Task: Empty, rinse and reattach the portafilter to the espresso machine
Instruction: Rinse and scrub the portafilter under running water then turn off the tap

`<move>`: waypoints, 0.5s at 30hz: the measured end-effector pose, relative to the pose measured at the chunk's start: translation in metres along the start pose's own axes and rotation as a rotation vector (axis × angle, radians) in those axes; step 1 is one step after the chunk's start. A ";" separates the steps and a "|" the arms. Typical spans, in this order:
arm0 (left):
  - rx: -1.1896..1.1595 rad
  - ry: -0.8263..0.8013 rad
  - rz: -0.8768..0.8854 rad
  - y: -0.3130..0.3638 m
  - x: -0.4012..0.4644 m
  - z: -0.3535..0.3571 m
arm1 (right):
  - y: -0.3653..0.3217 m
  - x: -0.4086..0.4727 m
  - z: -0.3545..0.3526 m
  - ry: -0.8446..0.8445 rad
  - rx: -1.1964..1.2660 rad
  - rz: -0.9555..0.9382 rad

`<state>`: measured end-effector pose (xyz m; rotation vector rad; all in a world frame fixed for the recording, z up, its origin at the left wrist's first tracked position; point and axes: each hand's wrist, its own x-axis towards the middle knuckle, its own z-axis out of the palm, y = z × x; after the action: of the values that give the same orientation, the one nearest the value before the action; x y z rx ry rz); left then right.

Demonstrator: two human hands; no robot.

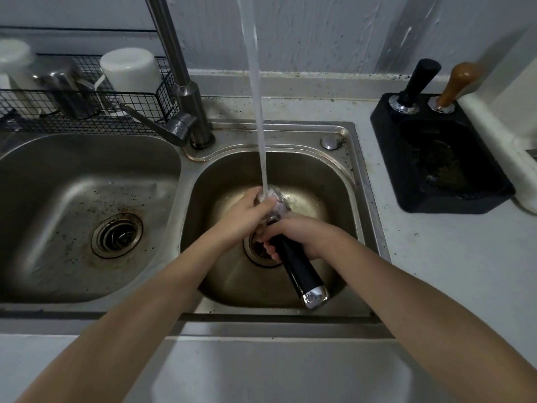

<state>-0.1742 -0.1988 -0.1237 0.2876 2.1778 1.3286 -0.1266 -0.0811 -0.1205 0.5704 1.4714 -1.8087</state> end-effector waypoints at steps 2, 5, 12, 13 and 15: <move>0.019 -0.053 0.048 -0.003 -0.003 -0.005 | 0.000 -0.002 -0.001 0.054 -0.084 -0.044; -0.216 -0.093 -0.040 -0.004 -0.006 -0.008 | 0.002 -0.004 -0.002 0.122 -0.173 -0.082; -0.578 0.077 -0.276 -0.007 0.006 -0.003 | 0.009 -0.007 0.001 0.249 -0.489 -0.165; -0.561 0.099 -0.292 -0.007 0.007 -0.002 | 0.010 -0.007 0.002 0.247 -0.525 -0.194; -0.528 0.082 -0.309 -0.005 0.008 -0.001 | 0.010 -0.008 0.003 0.242 -0.548 -0.225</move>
<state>-0.1810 -0.1979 -0.1307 -0.2997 1.7536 1.6804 -0.1137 -0.0825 -0.1206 0.3609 2.1672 -1.4282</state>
